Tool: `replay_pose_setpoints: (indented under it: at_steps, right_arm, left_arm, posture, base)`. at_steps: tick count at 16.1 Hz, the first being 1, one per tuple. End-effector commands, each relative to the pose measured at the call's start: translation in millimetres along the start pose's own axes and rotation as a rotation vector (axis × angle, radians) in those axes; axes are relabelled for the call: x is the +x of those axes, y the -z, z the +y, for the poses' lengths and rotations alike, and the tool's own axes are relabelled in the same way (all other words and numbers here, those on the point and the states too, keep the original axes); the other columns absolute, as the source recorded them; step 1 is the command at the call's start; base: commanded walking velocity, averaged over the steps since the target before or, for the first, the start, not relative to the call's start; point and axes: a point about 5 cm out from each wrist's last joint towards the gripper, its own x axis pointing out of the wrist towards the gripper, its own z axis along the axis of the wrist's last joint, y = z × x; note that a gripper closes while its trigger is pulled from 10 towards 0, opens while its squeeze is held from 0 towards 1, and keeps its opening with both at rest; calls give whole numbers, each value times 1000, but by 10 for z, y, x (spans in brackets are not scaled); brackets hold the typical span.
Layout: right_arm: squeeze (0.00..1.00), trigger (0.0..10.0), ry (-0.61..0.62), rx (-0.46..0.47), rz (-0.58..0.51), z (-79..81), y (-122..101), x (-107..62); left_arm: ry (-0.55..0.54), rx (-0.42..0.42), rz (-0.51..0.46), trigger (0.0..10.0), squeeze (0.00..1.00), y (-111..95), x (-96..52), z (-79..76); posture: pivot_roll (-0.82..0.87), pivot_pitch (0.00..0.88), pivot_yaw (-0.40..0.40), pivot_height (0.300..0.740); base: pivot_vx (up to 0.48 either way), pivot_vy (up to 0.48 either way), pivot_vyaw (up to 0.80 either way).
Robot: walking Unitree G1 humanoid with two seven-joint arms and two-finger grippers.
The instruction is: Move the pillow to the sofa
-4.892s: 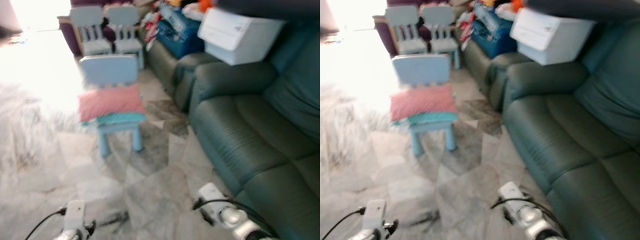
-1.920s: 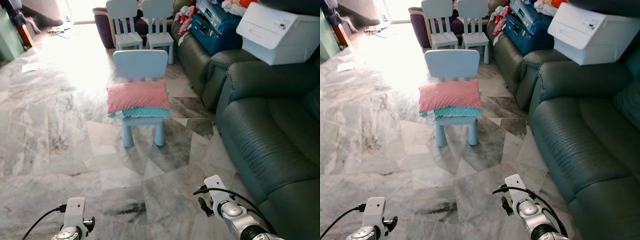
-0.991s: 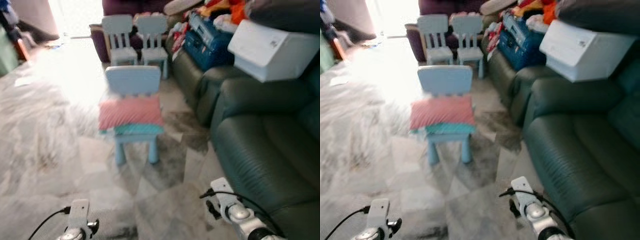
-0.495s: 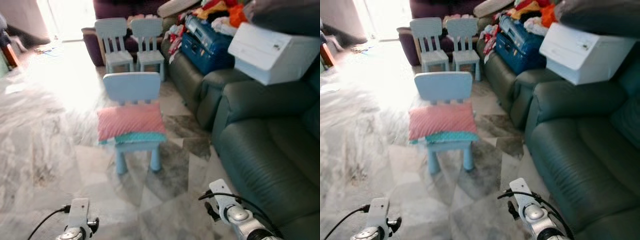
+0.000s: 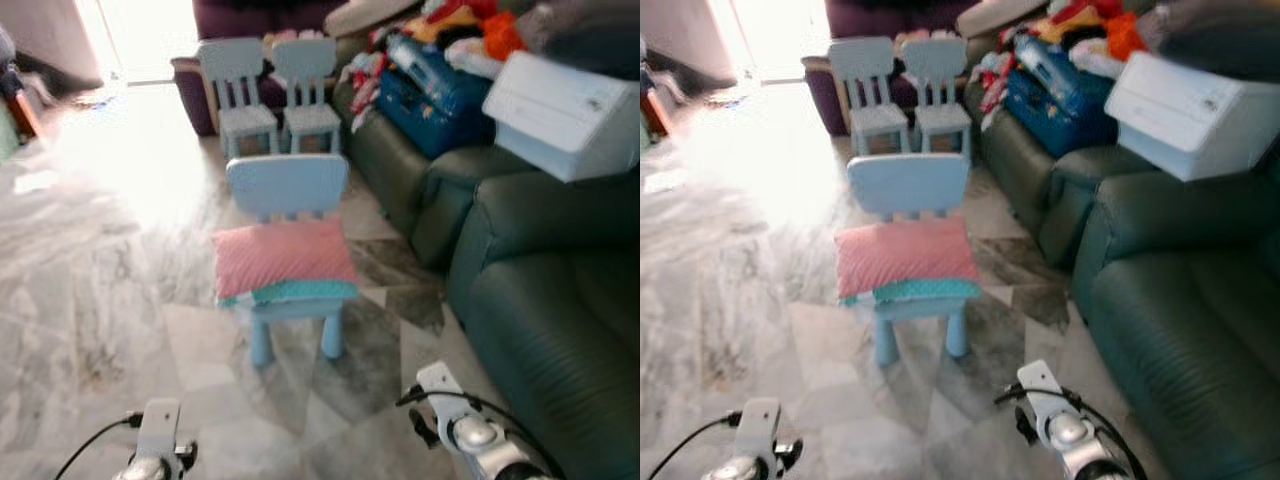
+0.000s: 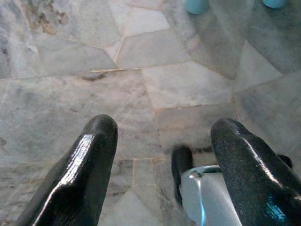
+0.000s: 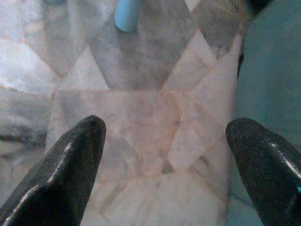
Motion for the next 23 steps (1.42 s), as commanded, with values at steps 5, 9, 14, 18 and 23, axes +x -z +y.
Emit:
replay_pose_setpoints:
  at_steps: [5, 9, 14, 18, 23]
  right_arm:
    - [0, 10000, -18, -11, -29, 59, -90, 15]
    - [0, 10000, -19, -19, -28, 64, -87, 15]
    - [0, 10000, -23, -31, -30, 73, -89, 15]
    - [0, 10000, -24, -34, -33, 80, -96, 16]
    - [0, 10000, -17, 4, -90, 52, -230, 25]
  left_arm:
    - [-33, 4, 8, 10000, 0, -14, -5, 85]
    - [-34, -4, 4, 10000, 0, -20, -4, 83]
    - [-34, -6, 0, 10000, 0, -27, -1, 67]
    - [-35, -5, -1, 10000, 0, -39, -2, 85]
    - [-82, 39, -6, 10000, 0, -41, -12, 163]
  posture:
    - [-67, 0, -41, 740]
    - [-67, 0, -43, 740]
    - [-67, 0, -43, 740]
    - [-66, 0, -41, 740]
    - [-67, 0, -37, 740]
  base:
    - [480, 0, 0]
    - [480, 0, 0]
    - [480, 0, 0]
    - [480, 0, 0]
    - [96, 0, 0]
